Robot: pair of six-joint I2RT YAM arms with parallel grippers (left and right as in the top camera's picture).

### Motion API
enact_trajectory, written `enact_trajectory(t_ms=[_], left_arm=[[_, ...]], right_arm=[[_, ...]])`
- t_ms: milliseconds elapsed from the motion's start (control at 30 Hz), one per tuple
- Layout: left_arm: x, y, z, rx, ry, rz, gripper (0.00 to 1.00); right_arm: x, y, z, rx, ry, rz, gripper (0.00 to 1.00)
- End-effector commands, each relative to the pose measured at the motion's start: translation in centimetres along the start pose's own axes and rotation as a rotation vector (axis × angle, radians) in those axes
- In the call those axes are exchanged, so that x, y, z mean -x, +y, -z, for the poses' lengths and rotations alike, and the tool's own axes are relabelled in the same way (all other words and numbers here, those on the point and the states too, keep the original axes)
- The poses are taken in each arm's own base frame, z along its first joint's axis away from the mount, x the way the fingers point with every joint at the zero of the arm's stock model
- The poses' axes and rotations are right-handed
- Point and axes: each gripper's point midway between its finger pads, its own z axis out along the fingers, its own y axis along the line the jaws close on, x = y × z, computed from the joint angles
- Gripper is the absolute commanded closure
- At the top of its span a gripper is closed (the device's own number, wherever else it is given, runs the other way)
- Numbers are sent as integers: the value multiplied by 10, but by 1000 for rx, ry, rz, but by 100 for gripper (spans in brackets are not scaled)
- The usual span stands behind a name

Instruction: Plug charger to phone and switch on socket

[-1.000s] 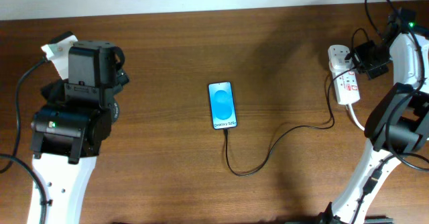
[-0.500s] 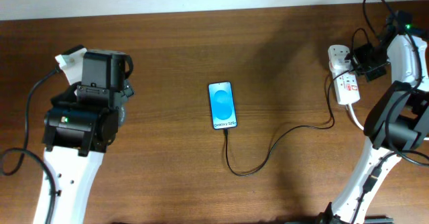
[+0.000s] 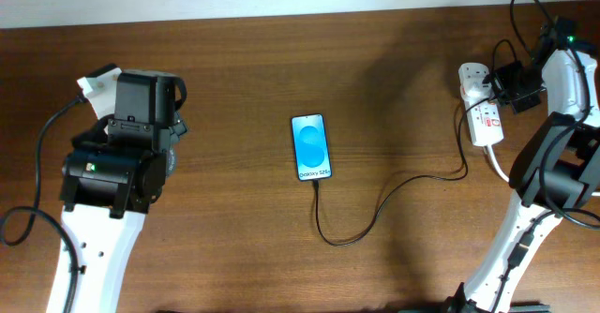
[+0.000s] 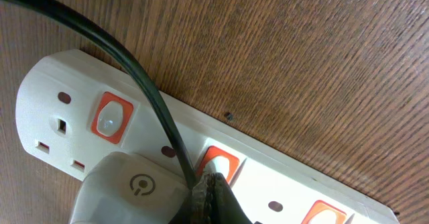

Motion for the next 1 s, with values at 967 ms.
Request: enact_trajectory(t_ms=[967], left_arm=[[11, 38, 56, -85, -119, 115, 1]], right_arm=[[-130, -92, 369, 5, -521, 285, 96]])
